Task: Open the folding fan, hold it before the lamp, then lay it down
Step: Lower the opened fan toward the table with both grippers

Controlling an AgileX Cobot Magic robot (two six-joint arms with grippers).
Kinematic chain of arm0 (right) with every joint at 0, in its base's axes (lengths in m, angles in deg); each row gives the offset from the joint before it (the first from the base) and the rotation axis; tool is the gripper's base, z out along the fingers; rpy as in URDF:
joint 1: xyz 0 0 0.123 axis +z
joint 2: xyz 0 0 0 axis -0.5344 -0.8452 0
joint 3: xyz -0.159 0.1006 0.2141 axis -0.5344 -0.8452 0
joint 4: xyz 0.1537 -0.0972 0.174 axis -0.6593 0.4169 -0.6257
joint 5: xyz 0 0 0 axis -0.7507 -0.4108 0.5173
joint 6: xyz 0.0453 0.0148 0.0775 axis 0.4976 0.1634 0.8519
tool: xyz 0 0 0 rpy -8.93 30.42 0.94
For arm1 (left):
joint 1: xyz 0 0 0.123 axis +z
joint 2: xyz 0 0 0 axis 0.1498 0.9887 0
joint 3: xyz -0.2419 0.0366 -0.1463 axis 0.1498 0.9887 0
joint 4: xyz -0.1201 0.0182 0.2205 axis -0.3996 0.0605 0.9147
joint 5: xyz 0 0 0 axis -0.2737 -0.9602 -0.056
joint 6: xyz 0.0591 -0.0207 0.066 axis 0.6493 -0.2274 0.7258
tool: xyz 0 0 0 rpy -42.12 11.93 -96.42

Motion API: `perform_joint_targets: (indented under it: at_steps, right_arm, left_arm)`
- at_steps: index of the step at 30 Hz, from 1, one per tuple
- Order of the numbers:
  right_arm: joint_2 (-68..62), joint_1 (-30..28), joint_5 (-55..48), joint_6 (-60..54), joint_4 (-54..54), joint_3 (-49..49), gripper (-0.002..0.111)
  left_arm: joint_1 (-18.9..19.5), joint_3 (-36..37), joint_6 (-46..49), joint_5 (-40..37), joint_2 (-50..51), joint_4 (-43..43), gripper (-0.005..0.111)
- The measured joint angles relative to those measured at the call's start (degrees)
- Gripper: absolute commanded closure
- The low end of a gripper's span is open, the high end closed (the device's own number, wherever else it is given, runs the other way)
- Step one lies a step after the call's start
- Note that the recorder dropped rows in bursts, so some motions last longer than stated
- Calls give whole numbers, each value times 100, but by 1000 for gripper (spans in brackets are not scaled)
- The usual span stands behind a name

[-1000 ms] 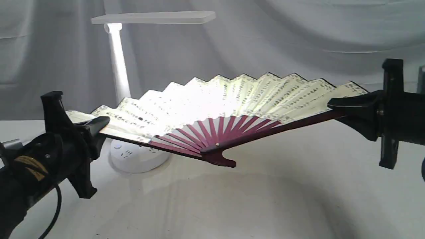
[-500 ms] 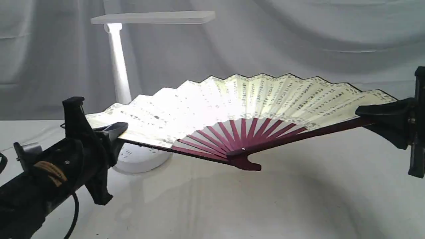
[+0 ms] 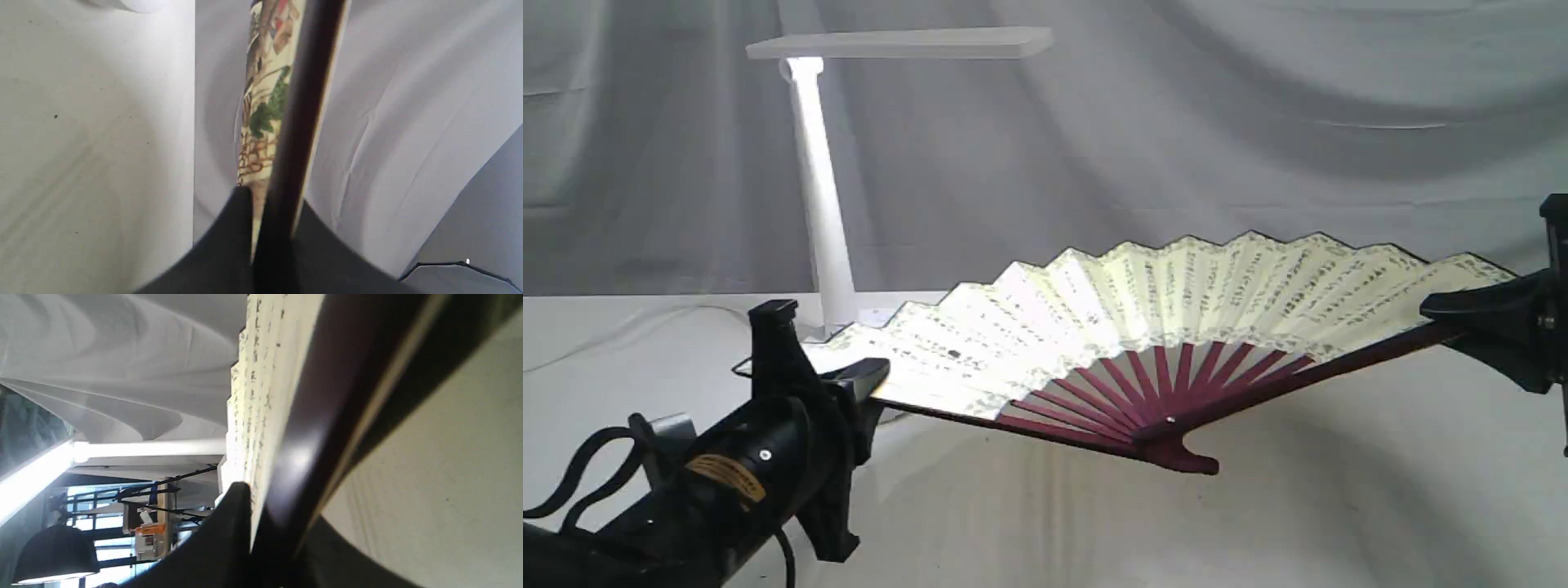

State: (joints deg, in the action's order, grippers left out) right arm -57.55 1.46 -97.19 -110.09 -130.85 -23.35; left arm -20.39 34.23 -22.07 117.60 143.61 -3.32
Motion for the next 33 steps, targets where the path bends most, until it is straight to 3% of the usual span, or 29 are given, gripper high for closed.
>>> perform_joint_targets:
  at_steps: [10, 20, 33]
  right_arm:
    - [-21, -13, 449, 240, 180, 0, 108]
    - [-916, -388, -250, -110, -65, 0, 108]
    - [-1680, -479, -94, -412, -153, 0, 108]
  left_arm:
    - [-212, -241, 0, -21, 306, -117, 107]
    - [-245, -346, 0, -87, 500, -101, 107]
    - [-492, -853, 0, -99, 1240, -183, 107]
